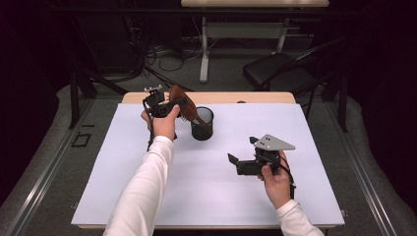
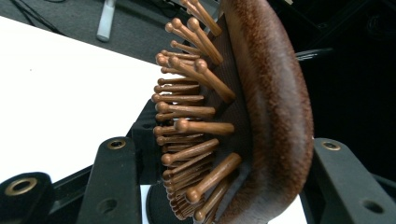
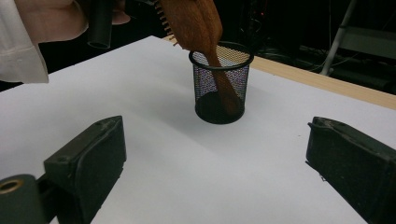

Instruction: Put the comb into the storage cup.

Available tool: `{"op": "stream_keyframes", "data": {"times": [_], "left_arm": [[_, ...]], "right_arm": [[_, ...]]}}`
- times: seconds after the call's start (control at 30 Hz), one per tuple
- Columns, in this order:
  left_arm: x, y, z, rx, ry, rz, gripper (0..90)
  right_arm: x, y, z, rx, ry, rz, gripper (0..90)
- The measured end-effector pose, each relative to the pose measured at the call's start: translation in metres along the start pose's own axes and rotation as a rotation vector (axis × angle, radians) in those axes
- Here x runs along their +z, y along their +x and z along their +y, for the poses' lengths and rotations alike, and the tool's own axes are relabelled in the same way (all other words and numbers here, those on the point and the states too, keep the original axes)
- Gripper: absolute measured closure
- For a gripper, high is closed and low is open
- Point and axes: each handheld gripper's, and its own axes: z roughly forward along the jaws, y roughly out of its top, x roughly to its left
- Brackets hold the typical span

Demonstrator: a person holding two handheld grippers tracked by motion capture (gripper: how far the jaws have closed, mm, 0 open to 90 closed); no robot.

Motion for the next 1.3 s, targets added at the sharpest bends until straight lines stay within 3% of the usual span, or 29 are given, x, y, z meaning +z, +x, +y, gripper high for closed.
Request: {"op": "stream_keyframes", "data": {"times": [0.37,1.3], "left_arm": [[0.001,0.007,0.001,0.018,0.004,-0.049,48.6],[0.001,0.015,0.002,0.033,0.008,-0.085,46.7]], "right_arm": [[0.001,0.001,-0.001,-0.001,0.005,0.001,5.8],[0.004,0.002,-0.003,-0.005,0.021,0.005,8.9]]}}
